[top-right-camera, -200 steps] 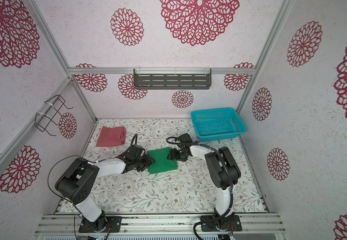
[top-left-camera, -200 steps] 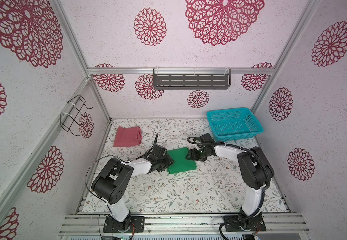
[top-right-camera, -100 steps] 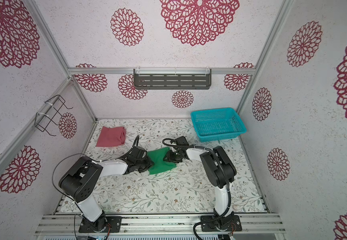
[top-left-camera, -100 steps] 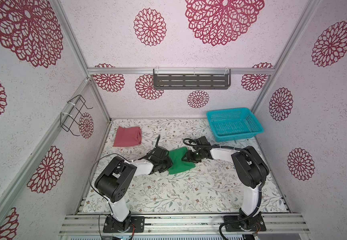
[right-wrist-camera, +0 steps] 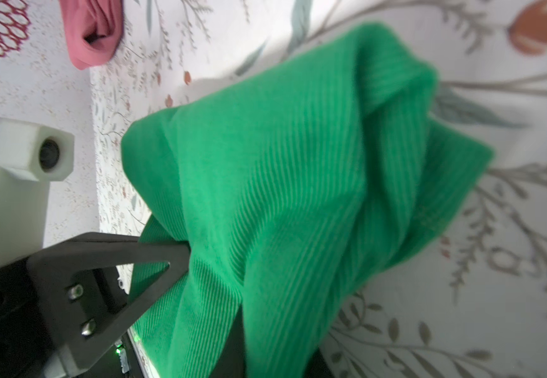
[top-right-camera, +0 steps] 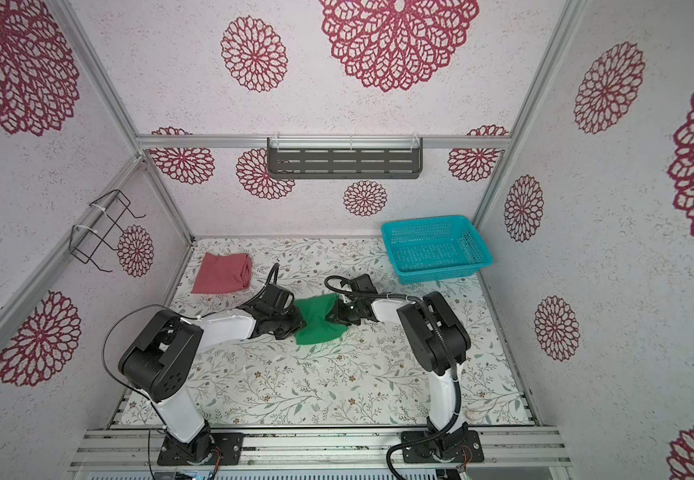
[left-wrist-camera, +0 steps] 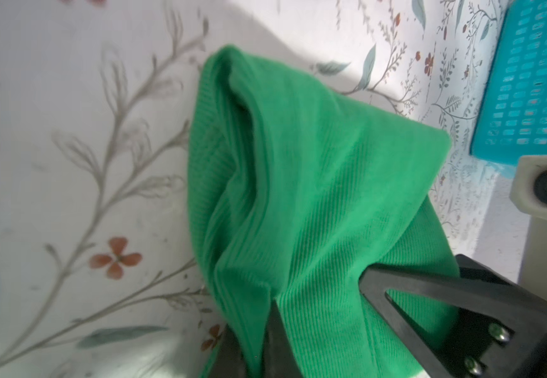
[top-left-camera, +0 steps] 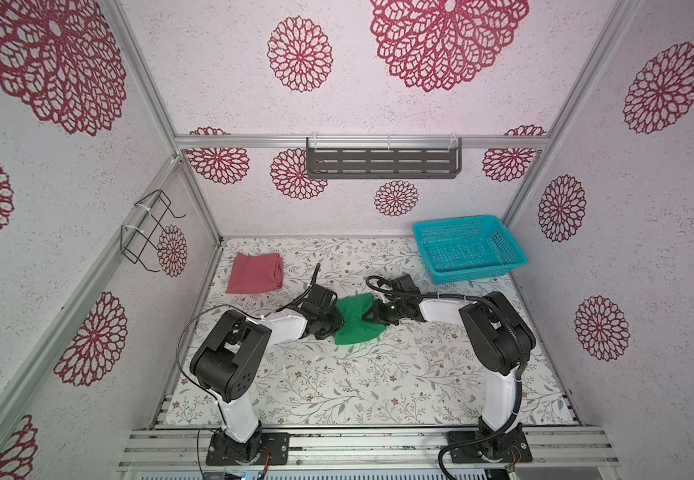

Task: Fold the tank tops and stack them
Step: 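Grasp the folded green top's sides with both grippers and lift it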

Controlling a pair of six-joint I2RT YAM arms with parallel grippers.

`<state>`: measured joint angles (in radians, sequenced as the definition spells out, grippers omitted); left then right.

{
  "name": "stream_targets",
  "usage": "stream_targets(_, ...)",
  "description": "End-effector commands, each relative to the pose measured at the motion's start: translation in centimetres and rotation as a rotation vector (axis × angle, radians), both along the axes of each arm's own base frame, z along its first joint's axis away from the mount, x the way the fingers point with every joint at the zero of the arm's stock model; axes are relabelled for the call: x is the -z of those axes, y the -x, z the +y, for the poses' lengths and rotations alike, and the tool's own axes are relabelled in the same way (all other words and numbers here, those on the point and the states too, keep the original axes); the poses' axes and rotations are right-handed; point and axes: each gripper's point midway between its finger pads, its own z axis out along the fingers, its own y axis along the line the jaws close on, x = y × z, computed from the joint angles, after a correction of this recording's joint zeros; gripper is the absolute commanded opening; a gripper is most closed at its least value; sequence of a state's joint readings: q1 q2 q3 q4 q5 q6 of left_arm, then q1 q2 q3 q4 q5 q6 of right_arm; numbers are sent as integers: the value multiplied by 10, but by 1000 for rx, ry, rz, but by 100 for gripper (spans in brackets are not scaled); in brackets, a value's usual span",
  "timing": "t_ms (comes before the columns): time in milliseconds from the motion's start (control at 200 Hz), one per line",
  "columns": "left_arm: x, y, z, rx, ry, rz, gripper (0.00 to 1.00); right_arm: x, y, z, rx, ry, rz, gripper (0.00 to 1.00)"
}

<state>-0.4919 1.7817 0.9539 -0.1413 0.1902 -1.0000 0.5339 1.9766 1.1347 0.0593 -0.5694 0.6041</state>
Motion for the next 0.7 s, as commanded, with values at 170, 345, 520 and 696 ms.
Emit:
stream_targets(170, -51, -12, 12, 114, -91, -89, 0, -60, -17, 23, -6, -142, -123, 0)
stream_targets(345, -48, -8, 20, 121, -104, -76, 0, -58, -18, 24, 1, -144, -120, 0)
stream_targets(520, -49, -10, 39, 131, -149, -76, 0, -60, -21, 35, -11, -171, -143, 0)
stream_targets(696, -46, -21, 72, 124, -208, -58, 0, -67, -31, 58, -15, -233, -226, 0)
